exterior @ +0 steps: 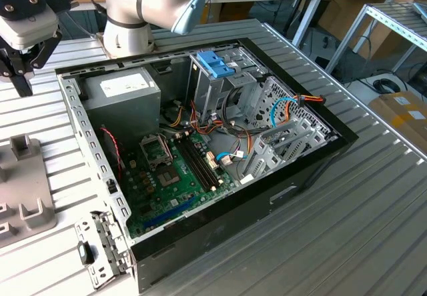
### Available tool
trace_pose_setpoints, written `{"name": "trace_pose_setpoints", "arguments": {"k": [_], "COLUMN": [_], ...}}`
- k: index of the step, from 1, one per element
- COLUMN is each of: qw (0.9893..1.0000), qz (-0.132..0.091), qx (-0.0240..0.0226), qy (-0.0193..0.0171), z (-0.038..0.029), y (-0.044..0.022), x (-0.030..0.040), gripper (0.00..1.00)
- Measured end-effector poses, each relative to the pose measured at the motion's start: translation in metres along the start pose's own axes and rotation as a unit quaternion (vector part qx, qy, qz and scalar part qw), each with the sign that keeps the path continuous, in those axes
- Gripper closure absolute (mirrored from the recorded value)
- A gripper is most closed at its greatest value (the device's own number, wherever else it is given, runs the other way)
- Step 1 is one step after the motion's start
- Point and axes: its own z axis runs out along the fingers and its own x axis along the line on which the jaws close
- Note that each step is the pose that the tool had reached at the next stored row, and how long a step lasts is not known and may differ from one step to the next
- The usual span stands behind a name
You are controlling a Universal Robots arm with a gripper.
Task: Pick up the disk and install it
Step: 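Reach for the disk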
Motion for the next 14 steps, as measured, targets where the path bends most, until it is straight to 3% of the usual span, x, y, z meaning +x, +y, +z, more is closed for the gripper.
{"name": "trace_pose_setpoints", "arguments": {"k": [14], "qw": [1.0], "qz": [0.0], "qx": [0.0], "qy": [0.0], "z": [-0.0001], "y": [-0.0002], "x": [0.0032], "gripper": [0.9]}}
